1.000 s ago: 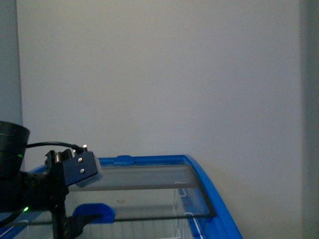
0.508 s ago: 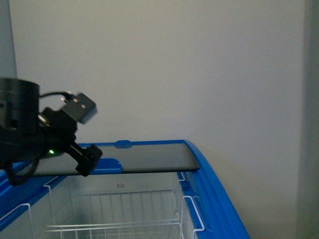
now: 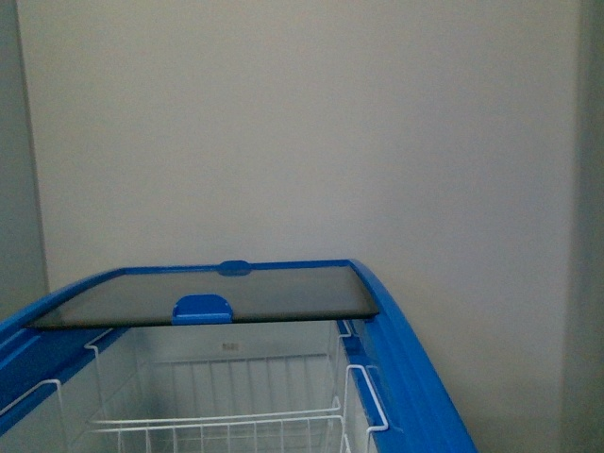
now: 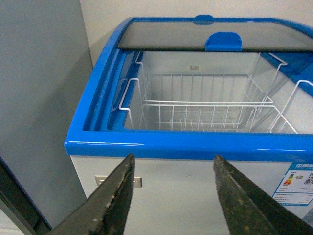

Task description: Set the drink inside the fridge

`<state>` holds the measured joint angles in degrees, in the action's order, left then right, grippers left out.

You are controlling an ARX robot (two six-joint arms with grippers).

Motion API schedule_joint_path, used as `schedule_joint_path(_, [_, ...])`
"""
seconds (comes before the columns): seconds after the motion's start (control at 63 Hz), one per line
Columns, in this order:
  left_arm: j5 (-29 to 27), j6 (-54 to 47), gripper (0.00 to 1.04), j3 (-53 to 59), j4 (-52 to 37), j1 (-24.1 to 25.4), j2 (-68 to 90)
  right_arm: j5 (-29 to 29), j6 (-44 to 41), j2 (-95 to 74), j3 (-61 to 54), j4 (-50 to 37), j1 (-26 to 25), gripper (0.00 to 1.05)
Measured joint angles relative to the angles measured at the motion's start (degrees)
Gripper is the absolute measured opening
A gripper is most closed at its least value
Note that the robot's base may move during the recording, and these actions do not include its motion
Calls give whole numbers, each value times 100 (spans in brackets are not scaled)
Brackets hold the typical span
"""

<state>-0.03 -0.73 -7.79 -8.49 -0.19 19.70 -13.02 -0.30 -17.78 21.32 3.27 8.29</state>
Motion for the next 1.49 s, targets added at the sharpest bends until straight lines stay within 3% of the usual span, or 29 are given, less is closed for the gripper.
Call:
schedule_joint_path(0.032, [7, 7, 43, 76, 26, 0, -264, 1049, -205, -186, 380, 852, -463, 41])
schedule_joint_path(0.127, [2, 20, 29, 127, 26, 0, -503, 2664, -850, -542, 844, 1878, -1145, 41])
schedule_joint_path(0.222, [-2, 24, 16, 208, 42, 0, -632, 3359, -1475, -1191, 1145, 1692, -1211, 41])
schedule_joint_path(0.302, [9, 24, 3, 289, 79, 0, -715, 3628, -2312, -1982, 1738, 1270, -964, 41])
schedule_joint_path(0.46, [-2, 44, 3, 365, 380, 0, -1029, 3252, -3836, -3582, 3005, 822, -382, 41])
schedule_joint_path(0.587, [2, 44, 3, 442, 859, 0, -1626, 2898, -4887, -5447, 4518, 1080, 275, 41])
schedule_joint_path(0.698, [4, 44, 3, 490, 861, 0, -1703, 2765, -5141, -6857, 5497, 1388, 979, 41])
schedule_joint_path(0.905, [-2, 46, 3, 693, 861, 0, -1932, 2719, -5145, -8024, 6422, 1274, 1797, 41])
schedule_joint_path(1.048, [0, 46, 3, 693, 861, 0, -1937, 2522, -5163, -8741, 6883, 1207, 2026, 41])
schedule_joint_path(1.492, [0, 46, 3, 693, 861, 0, -1937, 1932, -4885, -10375, 7770, 658, 2072, 40])
